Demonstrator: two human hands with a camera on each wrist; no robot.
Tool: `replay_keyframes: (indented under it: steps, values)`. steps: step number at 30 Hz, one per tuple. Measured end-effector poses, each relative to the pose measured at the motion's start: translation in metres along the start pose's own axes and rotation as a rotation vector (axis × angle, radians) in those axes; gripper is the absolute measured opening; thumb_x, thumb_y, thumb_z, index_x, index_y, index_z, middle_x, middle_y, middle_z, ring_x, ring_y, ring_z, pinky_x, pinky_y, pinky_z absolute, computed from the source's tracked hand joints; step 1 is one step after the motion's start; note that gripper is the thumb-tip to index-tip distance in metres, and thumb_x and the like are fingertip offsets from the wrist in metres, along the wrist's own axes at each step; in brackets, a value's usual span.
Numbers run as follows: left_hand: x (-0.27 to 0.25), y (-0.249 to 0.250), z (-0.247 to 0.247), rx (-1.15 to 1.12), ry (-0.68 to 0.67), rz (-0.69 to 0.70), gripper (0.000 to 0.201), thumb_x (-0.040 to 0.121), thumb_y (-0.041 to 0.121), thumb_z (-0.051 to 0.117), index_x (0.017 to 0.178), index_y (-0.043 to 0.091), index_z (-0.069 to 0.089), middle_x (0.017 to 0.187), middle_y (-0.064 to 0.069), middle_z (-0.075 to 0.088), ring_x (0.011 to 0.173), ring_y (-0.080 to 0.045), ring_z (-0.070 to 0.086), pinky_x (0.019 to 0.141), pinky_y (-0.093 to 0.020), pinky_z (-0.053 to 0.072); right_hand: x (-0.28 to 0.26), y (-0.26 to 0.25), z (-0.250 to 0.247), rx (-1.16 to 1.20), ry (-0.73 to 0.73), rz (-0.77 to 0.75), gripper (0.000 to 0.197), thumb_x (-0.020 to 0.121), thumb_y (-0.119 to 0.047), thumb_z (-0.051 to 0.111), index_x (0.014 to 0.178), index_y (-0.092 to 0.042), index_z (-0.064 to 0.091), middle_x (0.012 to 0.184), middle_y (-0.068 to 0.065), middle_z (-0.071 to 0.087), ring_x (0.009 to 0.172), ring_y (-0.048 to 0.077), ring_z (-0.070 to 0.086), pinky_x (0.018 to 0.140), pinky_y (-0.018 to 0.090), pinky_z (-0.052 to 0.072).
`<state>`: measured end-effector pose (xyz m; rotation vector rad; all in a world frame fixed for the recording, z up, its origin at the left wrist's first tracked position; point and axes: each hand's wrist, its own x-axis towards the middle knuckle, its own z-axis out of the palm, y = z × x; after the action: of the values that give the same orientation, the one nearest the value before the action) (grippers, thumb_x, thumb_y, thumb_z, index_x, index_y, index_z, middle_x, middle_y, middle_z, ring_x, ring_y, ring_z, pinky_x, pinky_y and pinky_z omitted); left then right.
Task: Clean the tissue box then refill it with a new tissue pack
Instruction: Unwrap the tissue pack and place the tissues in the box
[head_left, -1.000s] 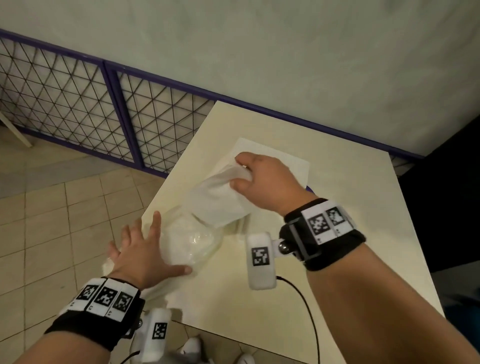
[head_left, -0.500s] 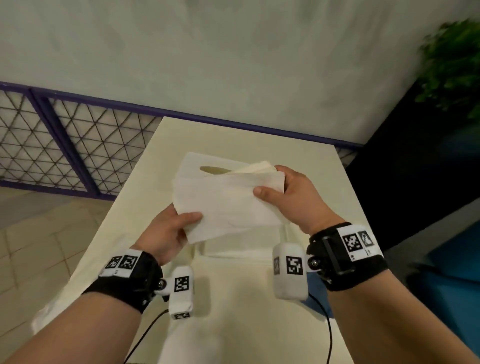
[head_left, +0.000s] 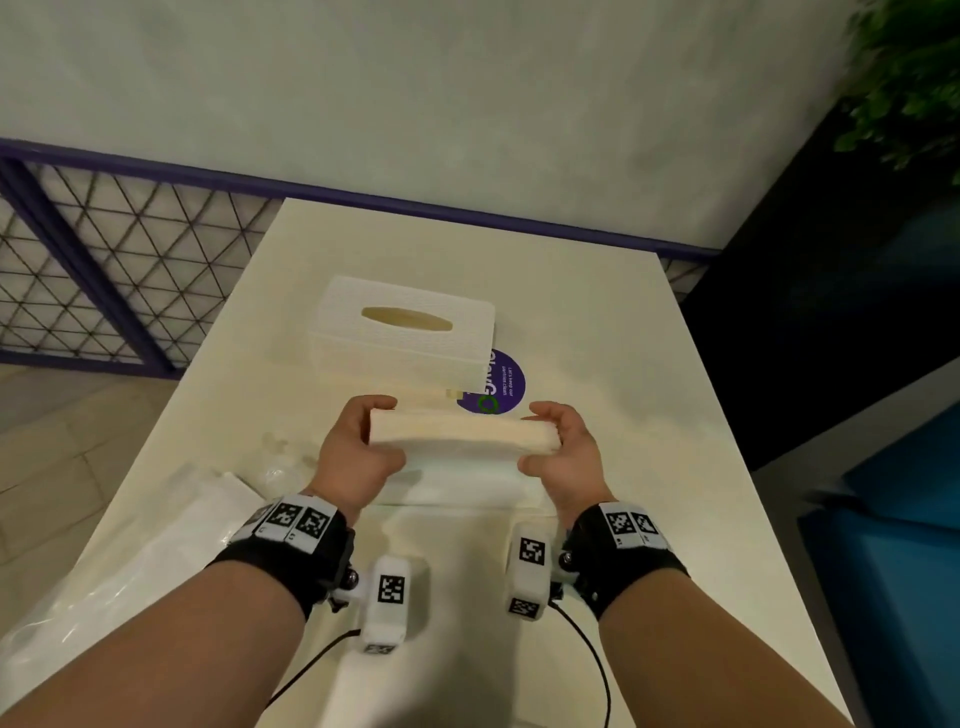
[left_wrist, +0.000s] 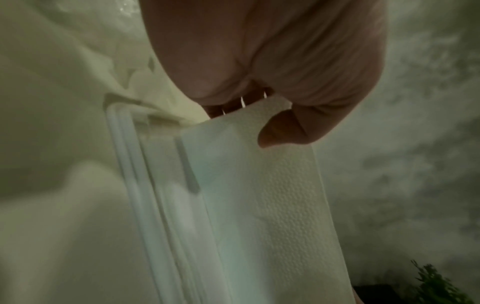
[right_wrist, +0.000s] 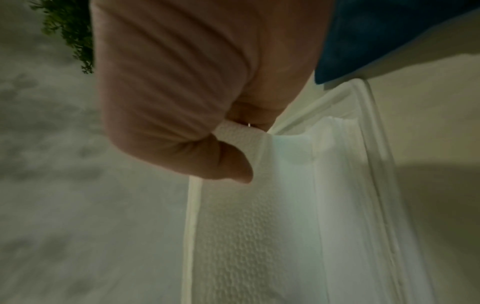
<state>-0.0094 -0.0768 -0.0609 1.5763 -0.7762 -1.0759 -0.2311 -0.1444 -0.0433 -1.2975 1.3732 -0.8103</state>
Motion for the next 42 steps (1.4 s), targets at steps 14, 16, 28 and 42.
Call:
replay_keyframes:
  steps: [14, 16, 28, 42]
  values:
    - [0.004, -0.009, 0.006, 0.094, 0.066, 0.052, 0.028, 0.081, 0.004, 0.071, 0.098, 0.022, 0.058, 0.09, 0.003, 0.067, 0.083, -0.019, 0.062, 0.073, -0.027, 0.049, 0.013, 0.015, 0.002, -0.116, 0.034, -0.058, 0.049, 0.079, 0.002, 0.06, 0.119, -0.027, 0.054, 0.091, -0.005, 0.064, 0.08, 0.01, 0.06, 0.075, 0.025, 0.049]
    - [0.008, -0.001, 0.002, 0.098, 0.075, 0.082, 0.028, 0.081, 0.01, 0.074, 0.102, 0.021, 0.059, 0.095, 0.003, 0.07, 0.087, -0.016, 0.066, 0.076, -0.029, 0.051, 0.019, 0.007, 0.0, -0.097, 0.045, -0.074, 0.051, 0.08, 0.0, 0.062, 0.124, -0.023, 0.051, 0.097, -0.005, 0.067, 0.091, 0.015, 0.064, 0.084, 0.029, 0.052]
    - [0.028, -0.019, -0.005, 0.325, 0.089, -0.115, 0.065, 0.076, 0.032, 0.078, 0.133, 0.017, 0.05, 0.107, -0.008, 0.069, 0.094, -0.025, 0.068, 0.088, -0.046, 0.055, 0.025, 0.01, -0.006, -0.169, 0.051, 0.193, 0.069, 0.081, -0.009, 0.069, 0.14, -0.022, 0.035, 0.082, -0.005, 0.066, 0.095, 0.024, 0.067, 0.093, 0.043, 0.053]
    - [-0.003, 0.029, -0.067, 0.661, 0.272, 0.148, 0.05, 0.084, 0.025, 0.071, 0.129, 0.012, 0.053, 0.129, -0.011, 0.054, 0.107, -0.024, 0.062, 0.086, -0.03, 0.043, 0.013, -0.033, 0.035, -0.363, 0.084, -0.062, 0.04, 0.084, -0.007, 0.056, 0.123, -0.016, 0.055, 0.118, 0.006, 0.062, 0.092, 0.02, 0.062, 0.088, 0.029, 0.05]
